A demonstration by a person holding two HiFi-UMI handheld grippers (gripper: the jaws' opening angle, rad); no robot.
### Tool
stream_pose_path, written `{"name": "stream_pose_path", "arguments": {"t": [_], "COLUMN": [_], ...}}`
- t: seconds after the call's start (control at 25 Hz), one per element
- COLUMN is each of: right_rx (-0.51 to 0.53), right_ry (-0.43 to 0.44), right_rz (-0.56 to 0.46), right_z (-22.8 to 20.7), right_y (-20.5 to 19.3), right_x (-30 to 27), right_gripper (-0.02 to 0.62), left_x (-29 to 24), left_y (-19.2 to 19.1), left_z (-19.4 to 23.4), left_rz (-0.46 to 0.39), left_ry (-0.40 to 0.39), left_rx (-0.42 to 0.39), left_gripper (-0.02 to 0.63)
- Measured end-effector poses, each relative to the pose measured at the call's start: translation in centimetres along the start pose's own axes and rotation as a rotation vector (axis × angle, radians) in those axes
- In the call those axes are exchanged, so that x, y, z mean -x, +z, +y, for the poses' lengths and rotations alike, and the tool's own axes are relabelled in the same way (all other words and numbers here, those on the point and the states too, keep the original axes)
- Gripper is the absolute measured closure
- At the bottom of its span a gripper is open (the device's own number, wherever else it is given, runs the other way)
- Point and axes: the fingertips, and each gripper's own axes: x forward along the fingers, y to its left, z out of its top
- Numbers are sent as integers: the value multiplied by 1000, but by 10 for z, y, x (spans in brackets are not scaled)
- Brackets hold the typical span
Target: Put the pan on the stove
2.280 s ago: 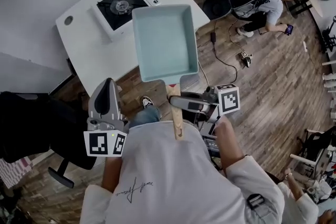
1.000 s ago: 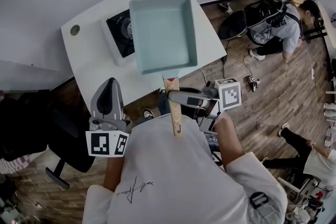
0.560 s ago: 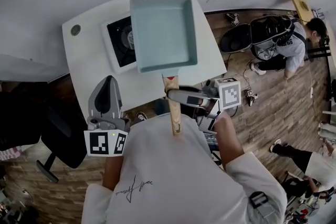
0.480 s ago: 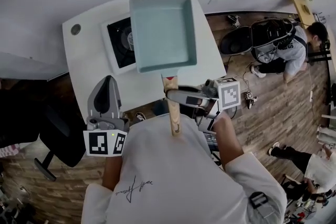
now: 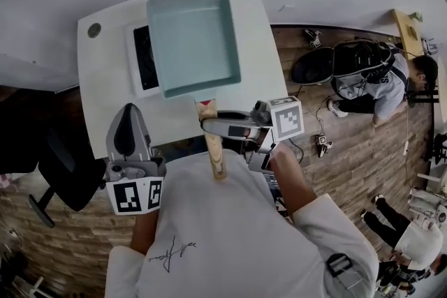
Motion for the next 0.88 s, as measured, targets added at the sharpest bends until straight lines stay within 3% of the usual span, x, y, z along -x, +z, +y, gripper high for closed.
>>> {"name": "stream_pose_path", "arguments": {"t": [0.4,0.88], "right_rx": [0,-49], "right_ry": [31,2], "right_rz": [34,52], "right_z": [-11,-52], "right_y": [1,-3], "right_x": [-1,-13], "right_gripper": [449,448], "left_x": [13,24], "left_y": [7,0], "left_z": [2,12], "left_rz": [-27,28], "left_ry": [91,98], "left_rx": [5,12], "left_gripper": [600,600]}}
